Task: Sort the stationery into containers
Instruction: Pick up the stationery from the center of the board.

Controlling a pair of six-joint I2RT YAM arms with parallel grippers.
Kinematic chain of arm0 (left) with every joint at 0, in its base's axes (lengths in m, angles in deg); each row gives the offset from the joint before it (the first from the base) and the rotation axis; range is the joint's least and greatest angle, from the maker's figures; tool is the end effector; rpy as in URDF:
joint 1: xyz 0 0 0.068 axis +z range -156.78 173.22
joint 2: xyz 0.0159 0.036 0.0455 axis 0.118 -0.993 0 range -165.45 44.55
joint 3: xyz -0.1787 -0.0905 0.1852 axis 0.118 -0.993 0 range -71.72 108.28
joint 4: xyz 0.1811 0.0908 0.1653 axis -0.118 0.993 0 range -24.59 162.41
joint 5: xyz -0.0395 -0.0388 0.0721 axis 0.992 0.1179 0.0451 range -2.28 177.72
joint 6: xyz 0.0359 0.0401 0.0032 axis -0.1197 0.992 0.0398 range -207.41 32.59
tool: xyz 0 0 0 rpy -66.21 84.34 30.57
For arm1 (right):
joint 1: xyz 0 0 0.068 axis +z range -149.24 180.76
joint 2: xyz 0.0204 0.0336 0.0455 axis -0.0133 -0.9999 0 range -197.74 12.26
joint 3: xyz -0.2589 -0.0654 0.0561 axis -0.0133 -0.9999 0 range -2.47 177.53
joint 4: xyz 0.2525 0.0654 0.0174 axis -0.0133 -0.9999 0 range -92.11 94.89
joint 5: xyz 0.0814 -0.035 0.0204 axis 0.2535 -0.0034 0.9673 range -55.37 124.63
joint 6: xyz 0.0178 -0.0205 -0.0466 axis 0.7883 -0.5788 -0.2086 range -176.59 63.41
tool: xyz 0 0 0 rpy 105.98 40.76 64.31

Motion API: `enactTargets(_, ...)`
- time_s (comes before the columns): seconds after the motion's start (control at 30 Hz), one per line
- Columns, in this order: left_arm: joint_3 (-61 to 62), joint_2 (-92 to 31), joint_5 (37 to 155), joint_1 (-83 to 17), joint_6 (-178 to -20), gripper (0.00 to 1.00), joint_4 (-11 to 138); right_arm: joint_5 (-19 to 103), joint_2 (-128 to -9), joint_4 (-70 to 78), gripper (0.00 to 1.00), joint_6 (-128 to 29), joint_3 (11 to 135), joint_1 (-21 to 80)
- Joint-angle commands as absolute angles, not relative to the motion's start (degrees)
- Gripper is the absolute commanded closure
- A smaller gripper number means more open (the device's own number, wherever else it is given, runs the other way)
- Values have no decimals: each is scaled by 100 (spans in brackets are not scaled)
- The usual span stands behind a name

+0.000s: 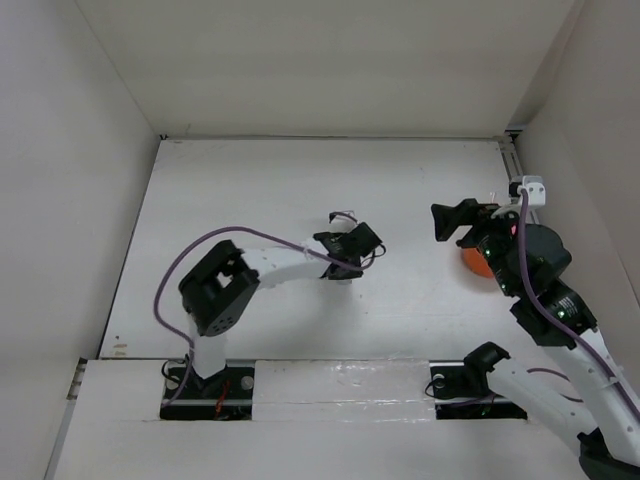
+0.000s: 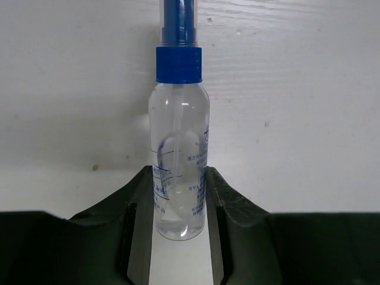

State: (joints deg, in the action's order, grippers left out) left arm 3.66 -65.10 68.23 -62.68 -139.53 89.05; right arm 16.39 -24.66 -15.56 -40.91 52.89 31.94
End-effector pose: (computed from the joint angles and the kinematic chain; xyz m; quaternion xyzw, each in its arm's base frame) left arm 0.2354 -0.3264 0.1827 -0.0155 0.9482 -0.1249 0.2917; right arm 0.1172 0.0577 0.4027 0.0133 0.7187 0.1681 0.6746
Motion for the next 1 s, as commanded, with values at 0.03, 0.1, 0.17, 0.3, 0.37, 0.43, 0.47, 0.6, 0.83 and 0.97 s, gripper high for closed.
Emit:
enactTargets(0.03,-716,-4314,6522,-6477,-12622,100,7195,2176,-2325,-1226,9,-3884,5318,2863)
enactTargets(0.1,-1079,-3792,6522,-6584,-12136,100,6351,2713,-2377,-1015,10,-3831,5194,2862)
enactTargets(0.17,-1344,-3274,6705,-6645,-11557,100,6024,3574,-2491,-576,12,-3778,5002,2801)
enactTargets(0.3,-1599,-2727,7304,-6768,-10956,100,5146,4788,-3009,214,14,-3303,4737,2853)
enactTargets(0.37,-1686,-2560,7619,-6821,-10605,100,4890,4974,-3072,566,16,-3172,4685,3010)
enactTargets(0.43,-1740,-2428,7787,-6821,-10534,100,4723,4923,-3133,629,16,-3119,4684,3125)
enactTargets(0.47,-1740,-2427,7909,-6821,-10464,100,4661,4870,-3133,682,16,-3119,4745,3126)
enactTargets(0.6,-1626,-2427,8217,-6821,-10324,100,4599,4808,-3239,735,16,-3119,4798,3328)
enactTargets(0.83,-1503,-2533,8218,-7006,-10200,100,4538,4755,-3502,911,17,-2935,4623,3328)
enactTargets(0.97,-1503,-2533,8288,-7006,-10200,100,4424,4755,-3555,1209,21,-2882,4430,3328)
